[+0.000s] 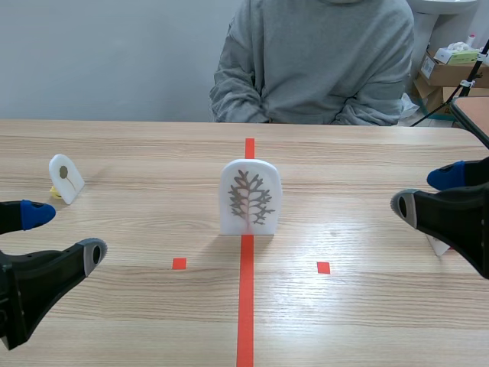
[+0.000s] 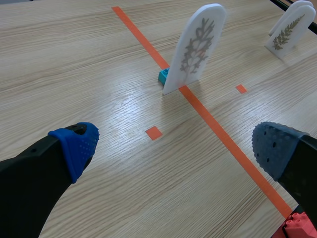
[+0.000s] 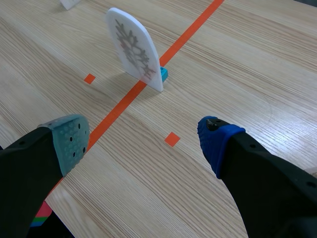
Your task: Do the leaf sorting experiment
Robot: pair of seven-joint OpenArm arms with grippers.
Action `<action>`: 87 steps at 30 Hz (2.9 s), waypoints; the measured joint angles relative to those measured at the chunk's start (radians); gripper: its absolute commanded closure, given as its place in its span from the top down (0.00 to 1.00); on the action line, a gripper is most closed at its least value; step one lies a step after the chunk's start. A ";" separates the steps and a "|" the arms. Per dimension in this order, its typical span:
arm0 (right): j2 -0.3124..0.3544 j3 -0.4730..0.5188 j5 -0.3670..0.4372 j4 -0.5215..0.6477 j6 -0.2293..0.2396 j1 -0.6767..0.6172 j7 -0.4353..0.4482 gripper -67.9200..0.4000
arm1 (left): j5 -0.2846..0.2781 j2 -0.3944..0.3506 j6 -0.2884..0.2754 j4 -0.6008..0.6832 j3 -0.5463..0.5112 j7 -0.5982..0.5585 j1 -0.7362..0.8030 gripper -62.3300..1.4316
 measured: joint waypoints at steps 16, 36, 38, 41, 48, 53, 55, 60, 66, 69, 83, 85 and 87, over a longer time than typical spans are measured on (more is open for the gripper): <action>0.000 0.000 -0.006 0.000 0.000 0.000 -0.001 0.66 | 0.000 0.000 0.000 0.000 0.000 0.000 0.000 1.00; 0.000 0.000 -0.058 0.000 0.000 0.000 -0.003 0.66 | 0.000 0.000 0.000 0.000 0.000 0.000 0.000 1.00; 0.000 0.000 -0.077 -0.002 0.000 0.000 -0.004 0.66 | 0.000 0.000 0.000 0.000 0.000 0.000 0.000 1.00; 0.000 0.000 -0.115 -0.007 0.000 0.000 0.000 0.67 | 0.000 0.000 0.000 0.000 0.000 0.000 0.000 1.00; 0.003 -0.002 -0.273 -0.023 0.000 0.060 0.070 0.71 | 0.000 0.000 0.000 0.000 0.000 0.000 0.000 1.00; 0.074 -0.110 -0.359 -0.138 0.000 0.205 0.107 0.71 | 0.000 0.000 0.000 0.000 0.000 0.000 0.000 1.00; 0.105 -0.189 -0.381 -0.204 0.000 0.283 0.121 0.71 | 0.000 0.000 0.000 0.000 0.000 0.000 0.000 1.00; 0.132 -0.436 -0.408 -0.381 0.000 0.510 0.124 0.71 | 0.000 0.000 0.000 0.000 0.000 0.000 0.000 1.00; 0.113 -0.723 -0.417 -0.566 0.000 0.748 0.109 0.71 | 0.000 0.001 0.000 0.000 0.000 0.021 0.000 1.00; 0.076 -0.815 -0.451 -0.640 0.000 0.827 0.109 0.71 | 0.000 0.001 0.000 0.000 0.000 0.028 0.000 1.00; -0.153 -0.999 -0.555 -0.861 0.000 1.013 0.162 0.69 | 0.000 0.026 0.000 0.000 0.000 0.048 0.000 1.00; -0.172 -1.004 -0.570 -0.885 0.000 1.007 0.173 0.69 | 0.000 0.026 0.000 0.000 0.000 0.048 0.000 1.00; -0.185 -1.007 -0.573 -0.905 0.000 1.005 0.192 0.69 | 0.000 0.026 0.000 0.000 0.000 0.048 0.000 1.00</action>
